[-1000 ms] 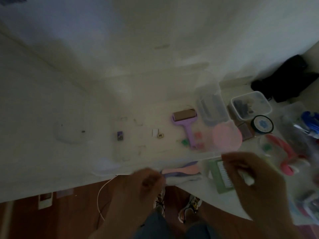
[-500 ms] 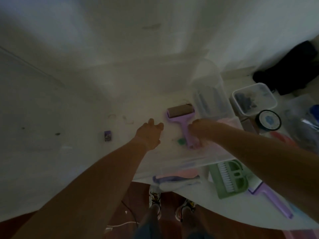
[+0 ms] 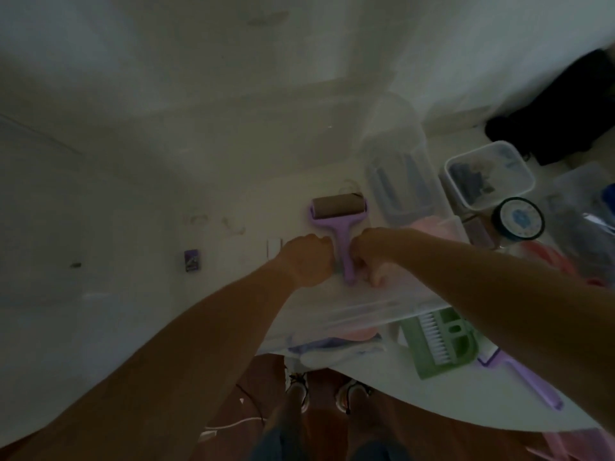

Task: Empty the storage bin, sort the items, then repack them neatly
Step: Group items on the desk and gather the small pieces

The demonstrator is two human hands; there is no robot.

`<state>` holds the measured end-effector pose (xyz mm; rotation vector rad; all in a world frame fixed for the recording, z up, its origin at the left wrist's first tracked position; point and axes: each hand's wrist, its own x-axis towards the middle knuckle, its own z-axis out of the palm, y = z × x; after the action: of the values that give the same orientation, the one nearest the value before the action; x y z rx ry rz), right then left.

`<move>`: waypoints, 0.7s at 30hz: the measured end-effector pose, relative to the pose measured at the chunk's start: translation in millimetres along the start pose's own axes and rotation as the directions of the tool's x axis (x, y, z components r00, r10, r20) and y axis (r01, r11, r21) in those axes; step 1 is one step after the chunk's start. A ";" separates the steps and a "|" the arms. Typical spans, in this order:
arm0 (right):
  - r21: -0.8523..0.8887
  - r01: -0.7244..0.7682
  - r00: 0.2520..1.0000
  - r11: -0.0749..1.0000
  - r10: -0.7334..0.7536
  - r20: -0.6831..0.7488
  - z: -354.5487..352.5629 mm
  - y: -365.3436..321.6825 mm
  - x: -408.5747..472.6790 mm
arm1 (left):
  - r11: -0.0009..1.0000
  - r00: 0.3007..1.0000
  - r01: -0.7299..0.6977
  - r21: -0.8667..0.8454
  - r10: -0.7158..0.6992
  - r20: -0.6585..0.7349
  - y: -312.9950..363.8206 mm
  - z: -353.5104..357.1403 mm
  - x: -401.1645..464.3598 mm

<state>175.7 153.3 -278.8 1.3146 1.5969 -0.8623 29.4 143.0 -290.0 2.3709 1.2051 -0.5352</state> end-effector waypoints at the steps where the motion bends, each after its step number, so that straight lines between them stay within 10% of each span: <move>1: 0.081 0.002 0.999 0.997 0.002 -0.052 0.5 0.8 -5.2 | 0.999 1.000 -0.003 0.035 0.003 0.000 1.0 -1.3 -0.4; 9: 0.355 0.029 0.975 0.935 0.052 -0.216 14.5 4.5 -22.6 | 0.980 0.990 -0.087 0.177 0.105 -0.096 -3.6 13.5 16.6; 16: 0.409 0.244 0.851 0.879 0.008 -0.526 -5.1 7.6 -94.0 | 0.845 0.932 0.057 -0.531 -0.235 -0.275 0.7 -46.2 -22.2; 18: 0.649 0.425 0.726 0.631 0.189 -0.661 9.4 14.7 -140.2 | 0.731 0.892 -0.003 -0.682 -0.306 -0.332 14.1 -79.8 -43.8; 21: 0.668 0.677 0.734 -0.309 0.359 -0.577 37.5 20.4 -195.4 | 0.601 0.859 -0.170 -0.781 -0.298 -0.416 64.1 -126.1 -75.7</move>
<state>215.2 50.1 -112.2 2.8631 1.2481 -2.6939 58.9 125.9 -133.2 1.6639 1.3530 0.6080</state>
